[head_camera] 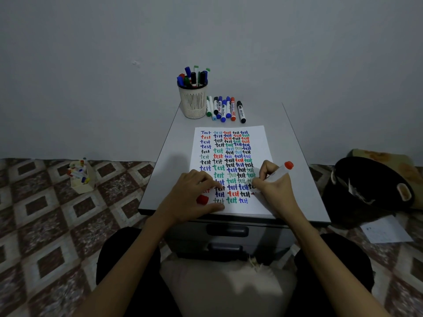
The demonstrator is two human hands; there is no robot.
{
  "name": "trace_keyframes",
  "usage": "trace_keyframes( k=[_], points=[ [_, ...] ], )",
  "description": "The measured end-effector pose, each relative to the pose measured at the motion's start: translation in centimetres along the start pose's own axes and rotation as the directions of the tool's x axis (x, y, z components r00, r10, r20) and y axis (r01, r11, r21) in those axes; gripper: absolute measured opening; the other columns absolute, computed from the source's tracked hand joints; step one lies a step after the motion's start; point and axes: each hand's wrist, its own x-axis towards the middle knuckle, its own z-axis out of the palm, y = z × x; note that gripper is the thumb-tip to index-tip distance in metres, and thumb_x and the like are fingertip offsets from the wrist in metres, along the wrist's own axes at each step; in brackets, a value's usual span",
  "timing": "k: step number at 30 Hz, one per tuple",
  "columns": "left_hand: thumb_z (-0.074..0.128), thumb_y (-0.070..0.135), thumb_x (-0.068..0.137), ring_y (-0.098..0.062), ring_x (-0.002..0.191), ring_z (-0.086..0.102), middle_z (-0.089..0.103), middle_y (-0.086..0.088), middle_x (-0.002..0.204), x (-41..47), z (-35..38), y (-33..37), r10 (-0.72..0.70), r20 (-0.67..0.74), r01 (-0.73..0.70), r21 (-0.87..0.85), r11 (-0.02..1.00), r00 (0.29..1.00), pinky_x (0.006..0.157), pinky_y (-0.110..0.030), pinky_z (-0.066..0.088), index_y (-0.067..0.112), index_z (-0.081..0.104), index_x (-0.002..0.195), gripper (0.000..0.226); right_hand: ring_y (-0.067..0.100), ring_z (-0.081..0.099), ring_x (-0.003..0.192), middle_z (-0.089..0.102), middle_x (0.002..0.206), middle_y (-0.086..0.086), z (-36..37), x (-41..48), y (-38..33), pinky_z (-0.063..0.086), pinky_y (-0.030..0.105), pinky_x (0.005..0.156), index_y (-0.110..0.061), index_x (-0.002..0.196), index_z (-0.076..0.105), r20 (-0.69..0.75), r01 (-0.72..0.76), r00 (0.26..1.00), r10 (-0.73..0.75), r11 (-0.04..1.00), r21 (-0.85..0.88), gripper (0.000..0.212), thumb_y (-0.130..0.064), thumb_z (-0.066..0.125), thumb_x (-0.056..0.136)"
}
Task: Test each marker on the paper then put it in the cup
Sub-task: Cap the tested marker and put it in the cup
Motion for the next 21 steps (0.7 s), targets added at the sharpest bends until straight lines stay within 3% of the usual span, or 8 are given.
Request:
trace_keyframes(
  k=[5, 8, 10, 13, 18, 21],
  points=[
    [0.05, 0.07, 0.078, -0.004, 0.1, 0.04, 0.053, 0.01, 0.109, 0.01, -0.08, 0.11, 0.004, 0.004, -0.004, 0.004, 1.0, 1.0, 0.088, -0.017, 0.028, 0.028, 0.059, 0.117, 0.058, 0.028, 0.055, 0.067, 0.051, 0.069, 0.023, -0.43, 0.11, -0.23, 0.048, 0.03, 0.055, -0.005, 0.067, 0.042, -0.073, 0.057, 0.996, -0.059, 0.998, -0.036, 0.028, 0.012, 0.059, 0.081],
    [0.049, 0.07, 0.078, -0.002, 0.1, 0.039, 0.053, 0.01, 0.11, 0.04, -0.03, 0.02, 0.006, 0.001, -0.006, 0.011, 1.0, 1.0, 0.088, -0.018, 0.029, 0.028, 0.059, 0.117, 0.058, 0.041, 0.061, 0.081, 0.055, 0.079, 0.028, -0.29, -0.03, 0.01, 0.056, 0.045, 0.064, -0.005, 0.07, 0.042, -0.023, 0.038, 0.999, -0.039, 0.999, -0.038, 0.025, 0.009, 0.06, 0.084],
    [0.05, 0.07, 0.077, -0.003, 0.101, 0.039, 0.053, 0.009, 0.111, 0.0, -0.01, -0.01, 0.004, -0.001, -0.004, 0.007, 1.0, 1.0, 0.088, -0.021, 0.033, 0.028, 0.059, 0.117, 0.059, 0.039, 0.063, 0.088, 0.057, 0.081, 0.027, -0.2, -0.09, 0.02, 0.058, 0.05, 0.068, -0.005, 0.07, 0.041, 0.003, 0.019, 1.0, -0.019, 1.0, -0.023, 0.026, 0.009, 0.059, 0.084],
    [0.05, 0.07, 0.078, -0.005, 0.101, 0.041, 0.054, 0.009, 0.11, 0.01, -0.05, -0.01, 0.001, 0.0, -0.001, 0.004, 1.0, 1.0, 0.088, -0.025, 0.036, 0.027, 0.059, 0.117, 0.058, 0.028, 0.066, 0.083, 0.058, 0.072, 0.017, -0.28, 0.05, -0.09, 0.059, 0.041, 0.064, -0.005, 0.067, 0.04, 0.036, -0.009, 0.999, 0.008, 1.0, 0.017, 0.031, 0.012, 0.058, 0.083],
    [0.05, 0.07, 0.078, -0.005, 0.102, 0.042, 0.054, 0.009, 0.111, 0.02, 0.06, -0.1, -0.001, 0.006, 0.001, 0.007, 1.0, 1.0, 0.088, -0.024, 0.036, 0.029, 0.058, 0.117, 0.058, 0.002, 0.052, 0.051, 0.048, 0.057, 0.006, -0.45, -0.25, -0.59, 0.044, 0.015, 0.047, -0.006, 0.062, 0.042, -0.092, 0.028, 0.995, -0.028, 1.0, 0.001, 0.032, 0.018, 0.058, 0.078],
    [0.049, 0.071, 0.077, -0.004, 0.102, 0.042, 0.053, 0.01, 0.11, 0.02, 0.06, -0.12, 0.0, 0.009, 0.0, 0.009, 1.0, 1.0, 0.088, -0.024, 0.035, 0.029, 0.059, 0.117, 0.059, 0.0, 0.053, 0.053, 0.048, 0.06, 0.007, -0.29, -0.32, -0.55, 0.045, 0.014, 0.05, -0.004, 0.065, 0.042, -0.072, 0.036, 0.997, -0.037, 0.999, -0.019, 0.029, 0.016, 0.058, 0.079]
  ],
)
